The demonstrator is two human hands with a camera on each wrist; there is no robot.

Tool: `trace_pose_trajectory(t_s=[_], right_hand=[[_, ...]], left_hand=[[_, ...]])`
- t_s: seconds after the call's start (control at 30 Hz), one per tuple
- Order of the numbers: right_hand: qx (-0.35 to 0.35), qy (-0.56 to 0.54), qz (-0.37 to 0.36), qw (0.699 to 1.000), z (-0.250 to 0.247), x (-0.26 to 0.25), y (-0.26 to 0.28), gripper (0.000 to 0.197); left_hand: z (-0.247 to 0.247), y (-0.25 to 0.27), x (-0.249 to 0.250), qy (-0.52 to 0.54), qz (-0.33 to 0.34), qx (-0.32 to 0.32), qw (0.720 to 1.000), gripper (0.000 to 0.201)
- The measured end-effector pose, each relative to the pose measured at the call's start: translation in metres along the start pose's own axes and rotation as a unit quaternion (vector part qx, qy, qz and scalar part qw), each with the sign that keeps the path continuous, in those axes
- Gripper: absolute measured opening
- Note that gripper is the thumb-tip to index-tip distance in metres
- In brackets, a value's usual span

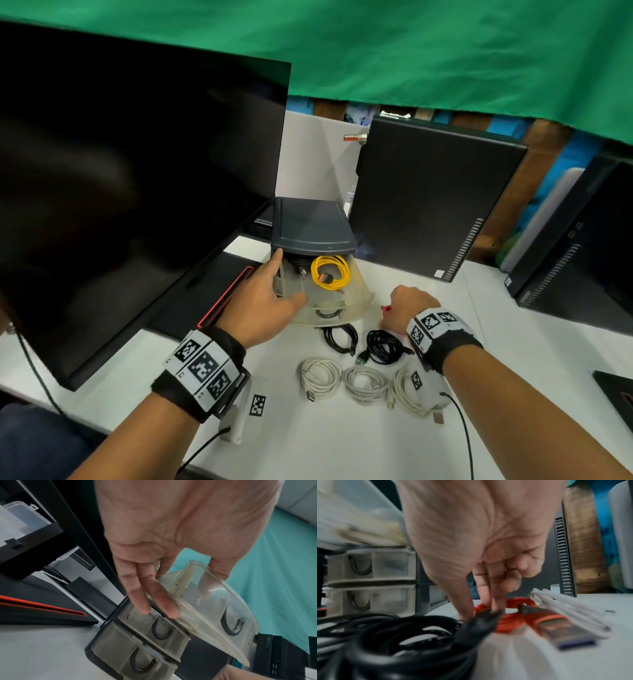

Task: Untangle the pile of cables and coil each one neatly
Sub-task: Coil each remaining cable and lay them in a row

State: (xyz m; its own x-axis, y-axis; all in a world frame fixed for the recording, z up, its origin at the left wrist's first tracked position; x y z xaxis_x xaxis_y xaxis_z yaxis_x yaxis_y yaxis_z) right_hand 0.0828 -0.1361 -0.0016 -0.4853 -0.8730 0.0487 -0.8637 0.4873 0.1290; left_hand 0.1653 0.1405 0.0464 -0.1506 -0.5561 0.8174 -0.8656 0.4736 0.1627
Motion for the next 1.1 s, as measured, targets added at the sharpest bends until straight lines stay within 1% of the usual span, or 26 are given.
trace_pose_trajectory(t_s=[0.07,0.13,0.2,0.27,0.37,0.43,0.47,0.53,0.6,0.63,0.7,0.77,0.83,0.9,0.97,1.03,1.1], right_hand=[[0.023,-0.016,0.0,1.0,0.002,-0.001,-0.002,0.02],[0.04,-0.046,-0.004,0.998,-0.003,0.002,-0.003,0.02],[0.029,-0.08,-0.012,0.996,-0.007,0.005,0.0,0.026],[0.01,-0.076,-0.024,0.997,-0.006,0.003,0.004,0.028],[-0.01,-0.044,-0.044,0.998,0.003,-0.004,0.003,0.017],[-0.009,-0.057,-0.058,0.997,0.003,-0.008,0.002,0.011],[0.0,-0.074,-0.06,0.995,-0.001,-0.008,0.002,0.008],[0.038,-0.128,-0.051,0.99,-0.019,-0.003,0.004,0.011],[0.079,-0.206,-0.056,0.974,-0.051,-0.001,0.009,0.013],[0.094,-0.248,-0.078,0.961,-0.07,-0.004,0.014,0.014],[0.118,-0.314,-0.172,0.926,-0.111,-0.022,0.027,0.019],[0.127,-0.316,-0.273,0.9,-0.14,-0.051,0.045,0.021],[0.125,-0.278,-0.338,0.891,-0.154,-0.084,0.065,0.019],[0.117,-0.231,-0.377,0.889,-0.155,-0.112,0.081,0.017],[0.097,-0.202,-0.4,0.888,-0.144,-0.13,0.088,0.016],[0.061,-0.196,-0.408,0.889,-0.128,-0.139,0.087,0.017],[0.039,-0.195,-0.406,0.892,-0.117,-0.142,0.085,0.017]], left_hand=[[0.0,-0.001,-0.003,0.006,0.0,-0.007,1.0,0.111],[-0.001,-0.003,-0.005,0.013,0.002,-0.009,1.0,0.11],[-0.001,-0.003,-0.004,0.011,0.002,-0.008,1.0,0.105],[0.0,-0.004,-0.004,0.014,0.001,-0.005,1.0,0.1],[0.001,-0.001,-0.001,0.016,0.003,-0.001,1.0,0.093],[0.001,-0.001,-0.001,0.015,0.005,-0.006,1.0,0.091],[0.001,-0.002,-0.002,0.016,0.006,-0.012,1.0,0.092],[0.0,-0.005,-0.004,0.022,0.005,-0.029,0.999,0.099],[-0.001,-0.008,-0.008,0.026,0.002,-0.051,0.998,0.119],[-0.001,-0.01,-0.01,0.023,0.0,-0.06,0.998,0.129],[-0.001,-0.014,-0.014,0.013,0.0,-0.074,0.997,0.139],[-0.001,-0.016,-0.015,0.018,0.007,-0.086,0.996,0.142],[-0.001,-0.014,-0.015,0.021,0.01,-0.088,0.996,0.142],[0.0,-0.014,-0.014,0.026,0.011,-0.086,0.996,0.142],[0.0,-0.014,-0.015,0.022,0.015,-0.084,0.996,0.141],[0.001,-0.015,-0.014,0.015,0.031,-0.079,0.996,0.141],[0.001,-0.017,-0.015,0.014,0.036,-0.077,0.996,0.144]])
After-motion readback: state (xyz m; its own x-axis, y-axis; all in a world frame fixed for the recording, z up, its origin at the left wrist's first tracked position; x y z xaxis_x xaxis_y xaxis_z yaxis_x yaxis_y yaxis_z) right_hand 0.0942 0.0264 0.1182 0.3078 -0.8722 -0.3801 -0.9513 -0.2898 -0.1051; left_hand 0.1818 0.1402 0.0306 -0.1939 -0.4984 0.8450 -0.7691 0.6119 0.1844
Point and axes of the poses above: each hand's wrist, its own y-axis away from the middle knuckle, its own z-axis out of the palm, x = y × z, the point moved 5 cm from there along -y, towards the middle knuckle, and after that the axes turned 11 degrees about -z, right-handed, at the moved point
